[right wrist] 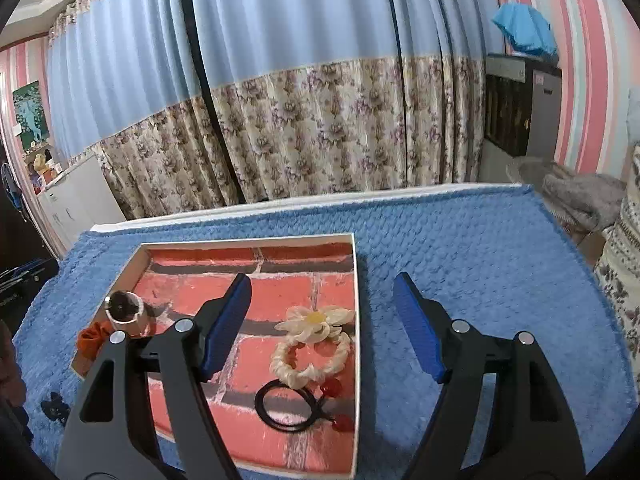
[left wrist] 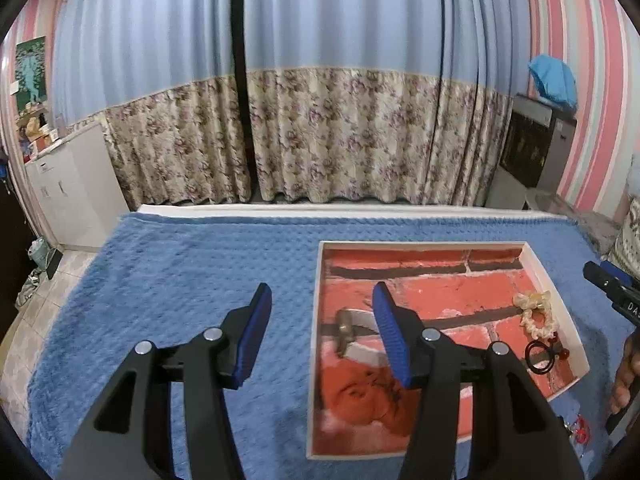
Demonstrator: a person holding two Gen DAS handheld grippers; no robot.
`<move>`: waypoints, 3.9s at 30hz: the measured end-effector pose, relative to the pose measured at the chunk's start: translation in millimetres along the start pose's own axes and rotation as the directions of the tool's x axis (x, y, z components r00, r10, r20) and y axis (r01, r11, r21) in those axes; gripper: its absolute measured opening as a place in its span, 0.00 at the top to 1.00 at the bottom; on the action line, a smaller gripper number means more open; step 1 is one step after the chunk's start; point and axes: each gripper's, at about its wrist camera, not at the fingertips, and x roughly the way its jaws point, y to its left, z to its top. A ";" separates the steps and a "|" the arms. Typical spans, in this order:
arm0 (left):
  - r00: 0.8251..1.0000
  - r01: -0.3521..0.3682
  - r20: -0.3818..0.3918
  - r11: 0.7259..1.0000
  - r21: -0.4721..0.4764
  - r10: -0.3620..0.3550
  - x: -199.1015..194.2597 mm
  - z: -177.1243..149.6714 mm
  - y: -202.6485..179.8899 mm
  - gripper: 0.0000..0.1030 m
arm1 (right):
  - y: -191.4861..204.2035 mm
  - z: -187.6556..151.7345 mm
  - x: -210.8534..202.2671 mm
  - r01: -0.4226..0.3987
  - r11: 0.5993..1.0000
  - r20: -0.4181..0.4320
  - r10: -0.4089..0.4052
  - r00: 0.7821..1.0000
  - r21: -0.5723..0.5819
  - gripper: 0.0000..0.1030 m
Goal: Organize jewelry
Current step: 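Withdraw both open tools from the box toward the remaining jewelry, then grasp the dark wooden bead bracelet with the left tool while the right tool grasps the black braided tassel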
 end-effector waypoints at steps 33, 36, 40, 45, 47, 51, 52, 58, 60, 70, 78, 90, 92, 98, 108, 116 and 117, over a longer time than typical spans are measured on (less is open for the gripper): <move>0.997 -0.028 0.072 0.999 0.024 0.026 -128.9 -182.1 22.9 0.12 | 2.4 -171.9 -149.9 0.015 1.000 -0.029 -0.014 0.999 0.019 0.24; 0.998 -0.007 0.055 1.000 0.005 0.006 -130.9 -188.8 20.1 0.12 | 6.8 -176.6 -146.2 0.005 1.000 -0.046 -0.005 0.999 0.015 0.24; 0.999 -0.018 0.044 1.000 0.021 0.017 -130.2 -190.9 7.8 0.12 | 15.9 -178.3 -144.1 -0.002 1.000 -0.048 0.002 0.999 0.002 0.24; 1.000 -0.015 0.021 1.000 0.027 0.014 -126.6 -188.0 -4.2 0.12 | 28.2 -177.2 -141.2 -0.012 1.000 -0.058 0.011 0.998 -0.019 0.24; 1.000 -0.004 0.021 1.000 0.025 0.003 -126.4 -187.8 -7.9 0.13 | 32.8 -177.7 -138.8 -0.011 1.000 -0.062 0.010 0.998 -0.019 0.24; 1.000 0.012 0.008 1.000 0.026 -0.013 -122.1 -185.4 -15.1 0.17 | 38.9 -176.8 -133.0 -0.014 1.000 -0.079 0.012 0.997 -0.027 0.30; 1.000 0.010 0.003 0.999 0.033 -0.011 -120.5 -185.2 -17.5 0.19 | 40.6 -176.2 -131.2 -0.014 0.999 -0.082 0.011 0.997 -0.029 0.31; 0.999 0.022 -0.042 0.998 0.053 -0.020 -105.0 -185.1 -28.9 0.32 | 49.2 -174.5 -119.5 -0.019 0.999 -0.105 0.014 0.994 -0.045 0.38; 0.998 0.030 -0.062 0.998 0.053 -0.027 -98.9 -184.3 -30.3 0.37 | 52.7 -174.6 -115.0 -0.022 0.998 -0.114 0.016 0.993 -0.055 0.40; 0.986 0.032 -0.162 0.999 0.030 -0.027 -69.0 -181.4 -31.1 0.57 | 54.6 -174.4 -103.3 -0.021 0.998 -0.134 0.013 0.991 -0.055 0.41; 0.978 0.014 -0.210 1.000 0.022 -0.009 -48.3 -176.8 -29.4 0.62 | 56.0 -173.2 -92.6 -0.014 0.999 -0.169 0.005 0.986 -0.053 0.42; 0.973 0.050 -0.226 0.999 0.020 -0.044 -40.0 -174.4 -31.4 0.72 | 61.3 -173.2 -72.4 -0.034 0.999 -0.240 0.025 0.970 -0.036 0.60; 0.973 0.056 -0.227 0.998 0.015 -0.051 -39.9 -174.4 -30.4 0.72 | 63.6 -172.9 -68.9 -0.036 0.999 -0.247 0.025 0.969 -0.040 0.62; 0.971 0.068 -0.228 0.998 0.002 -0.066 -39.2 -174.2 -27.9 0.72 | 64.5 -173.3 -62.0 -0.041 0.998 -0.273 0.029 0.962 -0.037 0.81; 0.974 0.096 -0.202 0.995 -0.028 -0.100 -46.5 -175.2 -22.9 0.81 | 64.1 -173.8 -80.2 -0.016 0.996 -0.221 -0.004 0.975 -0.086 0.82; 0.975 0.110 -0.189 0.993 -0.038 -0.115 -60.0 -176.2 -18.2 0.81 | 53.1 -174.6 -98.5 -0.049 0.997 -0.181 0.037 0.983 -0.065 0.82; 0.976 0.109 -0.188 0.994 -0.031 -0.113 -61.6 -176.7 -19.1 0.81 | 52.0 -174.9 -100.7 -0.050 0.997 -0.177 0.038 0.984 -0.065 0.82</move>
